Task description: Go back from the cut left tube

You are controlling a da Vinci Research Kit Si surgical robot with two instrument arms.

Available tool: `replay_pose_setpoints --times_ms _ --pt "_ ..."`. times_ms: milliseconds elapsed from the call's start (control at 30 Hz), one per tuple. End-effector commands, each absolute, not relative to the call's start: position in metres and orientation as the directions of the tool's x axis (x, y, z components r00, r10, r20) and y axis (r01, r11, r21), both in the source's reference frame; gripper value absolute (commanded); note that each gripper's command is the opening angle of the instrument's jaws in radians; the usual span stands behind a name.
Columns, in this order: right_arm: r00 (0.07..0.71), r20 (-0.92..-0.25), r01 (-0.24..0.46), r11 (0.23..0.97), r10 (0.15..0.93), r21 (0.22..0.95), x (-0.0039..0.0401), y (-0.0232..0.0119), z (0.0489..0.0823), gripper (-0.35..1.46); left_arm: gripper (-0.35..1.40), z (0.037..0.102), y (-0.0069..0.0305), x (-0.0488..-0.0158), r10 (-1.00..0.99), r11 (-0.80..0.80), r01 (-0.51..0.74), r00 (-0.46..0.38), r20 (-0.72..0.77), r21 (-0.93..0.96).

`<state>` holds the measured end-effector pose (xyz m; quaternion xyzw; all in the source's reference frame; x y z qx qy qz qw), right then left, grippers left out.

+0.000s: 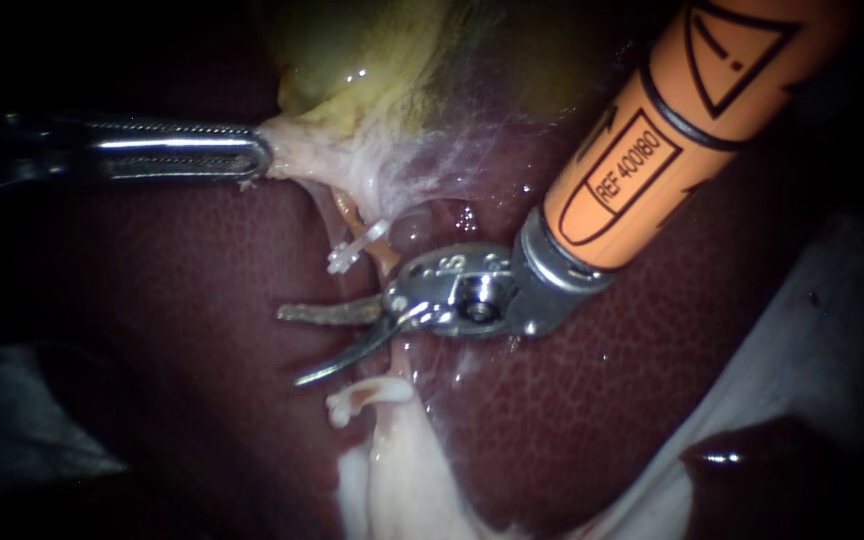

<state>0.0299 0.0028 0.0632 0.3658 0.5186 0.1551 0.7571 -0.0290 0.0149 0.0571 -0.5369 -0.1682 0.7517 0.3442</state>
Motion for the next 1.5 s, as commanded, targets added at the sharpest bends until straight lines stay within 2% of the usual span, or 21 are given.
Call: replay_pose_setpoints --times_ms 33,200,333,433,500,600,667,733,800,900,1067,1200,1500 --pt "0.416 -0.669 0.145 0.681 0.616 0.718 0.0298 0.0027 0.0632 1.43 -0.35 0.0571 0.0149 -0.0289 0.698 -0.707 -0.336 -0.187 -0.692 -0.622" --pt "0.412 -0.655 0.124 0.673 0.633 0.729 0.0281 0.0022 0.0624 1.43 -0.35 0.0571 0.0149 -0.0289 0.698 -0.707 -0.336 -0.187 -0.692 -0.622" --pt "0.390 -0.651 0.028 0.698 0.651 0.715 0.0251 0.0013 0.0611 1.43 -0.35 0.0572 0.0149 -0.0289 0.697 -0.707 -0.336 -0.187 -0.692 -0.622" --pt "0.376 -0.707 -0.024 0.769 0.599 0.639 0.0226 0.0008 0.0602 1.43 -0.35 0.0572 0.0149 -0.0288 0.697 -0.707 -0.335 -0.187 -0.692 -0.622" --pt "0.389 -0.742 -0.050 0.816 0.547 0.576 0.0204 0.0006 0.0596 1.43 -0.35 0.0572 0.0149 -0.0288 0.697 -0.707 -0.335 -0.187 -0.692 -0.622" --pt "0.466 -0.763 -0.074 0.879 0.448 0.470 0.0174 0.0009 0.0587 1.43 -0.35 0.0573 0.0149 -0.0288 0.697 -0.707 -0.335 -0.187 -0.692 -0.622" --pt "0.551 -0.747 -0.092 0.916 0.373 0.390 0.0154 0.0013 0.0581 1.43 -0.35 0.0573 0.0149 -0.0288 0.697 -0.707 -0.335 -0.187 -0.692 -0.622" --pt "0.608 -0.727 -0.103 0.939 0.320 0.328 0.0141 0.0019 0.0575 1.43 -0.35 0.0573 0.0149 -0.0288 0.697 -0.707 -0.335 -0.187 -0.692 -0.622" --pt "0.656 -0.696 -0.130 0.952 0.291 0.276 0.0129 0.0028 0.0567 1.43 -0.35 0.0573 0.0149 -0.0288 0.697 -0.708 -0.335 -0.187 -0.692 -0.622" --pt "0.684 -0.675 -0.150 0.959 0.277 0.241 0.0118 0.0040 0.0558 1.43 -0.35 0.0573 0.0149 -0.0288 0.697 -0.708 -0.335 -0.187 -0.692 -0.622" --pt "0.692 -0.665 -0.152 0.957 0.281 0.246 0.0112 0.0043 0.0555 1.43 -0.35 0.0575 0.0148 -0.0289 0.696 -0.708 -0.336 -0.187 -0.693 -0.621" --pt "0.684 -0.674 -0.113 0.953 0.280 0.281 0.0113 0.0042 0.0557 1.43 -0.35 0.0581 0.0145 -0.0294 0.694 -0.710 -0.340 -0.187 -0.695 -0.617" --pt "0.684 -0.674 -0.114 0.953 0.280 0.281 0.0113 0.0042 0.0557 1.43 -0.35 0.0624 0.0133 -0.0320 0.693 -0.713 -0.351 -0.220 -0.687 -0.606"
